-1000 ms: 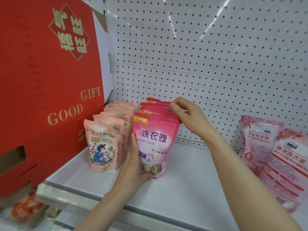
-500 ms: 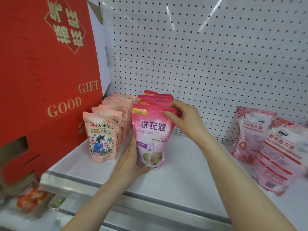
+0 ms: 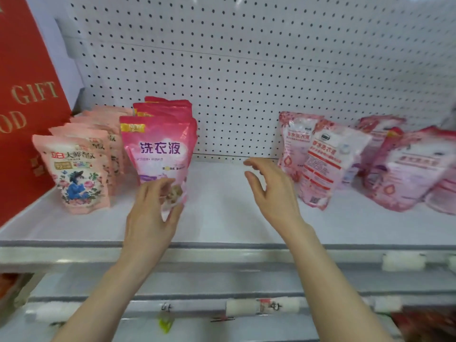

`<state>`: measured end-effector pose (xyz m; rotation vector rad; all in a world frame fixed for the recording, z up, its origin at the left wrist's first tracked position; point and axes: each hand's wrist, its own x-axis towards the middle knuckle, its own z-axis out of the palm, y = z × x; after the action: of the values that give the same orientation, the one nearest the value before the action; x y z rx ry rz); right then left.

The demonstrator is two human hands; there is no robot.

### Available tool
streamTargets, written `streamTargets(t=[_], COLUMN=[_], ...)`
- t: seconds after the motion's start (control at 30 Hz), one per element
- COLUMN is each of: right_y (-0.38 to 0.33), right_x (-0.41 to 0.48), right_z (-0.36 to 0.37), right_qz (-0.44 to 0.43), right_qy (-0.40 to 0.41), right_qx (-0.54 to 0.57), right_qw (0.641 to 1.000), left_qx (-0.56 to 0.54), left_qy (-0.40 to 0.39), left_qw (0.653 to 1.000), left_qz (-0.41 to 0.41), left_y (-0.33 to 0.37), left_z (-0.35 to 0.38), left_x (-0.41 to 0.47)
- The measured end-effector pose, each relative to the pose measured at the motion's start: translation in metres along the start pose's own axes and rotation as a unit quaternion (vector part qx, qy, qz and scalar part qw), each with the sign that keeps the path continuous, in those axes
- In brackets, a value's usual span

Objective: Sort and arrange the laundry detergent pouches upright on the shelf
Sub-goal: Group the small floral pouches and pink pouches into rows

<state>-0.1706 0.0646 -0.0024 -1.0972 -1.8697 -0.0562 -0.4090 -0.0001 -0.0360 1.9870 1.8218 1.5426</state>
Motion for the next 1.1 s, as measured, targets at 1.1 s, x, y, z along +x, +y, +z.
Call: streamTargets(t=[1.1], right_y=[0.358], right_x=[-0.038], right_z=[-0.287], right_qz=[0.214], right_qy=[0.132], right_qx=[0.108], right_qw=[0.962], left_qx=[-0.077], left_qy=[-0.031], left_qw=[0.995], left_qz=[-0.048], left_y=[0.312], left_z=[0.380], left_x=[0.063])
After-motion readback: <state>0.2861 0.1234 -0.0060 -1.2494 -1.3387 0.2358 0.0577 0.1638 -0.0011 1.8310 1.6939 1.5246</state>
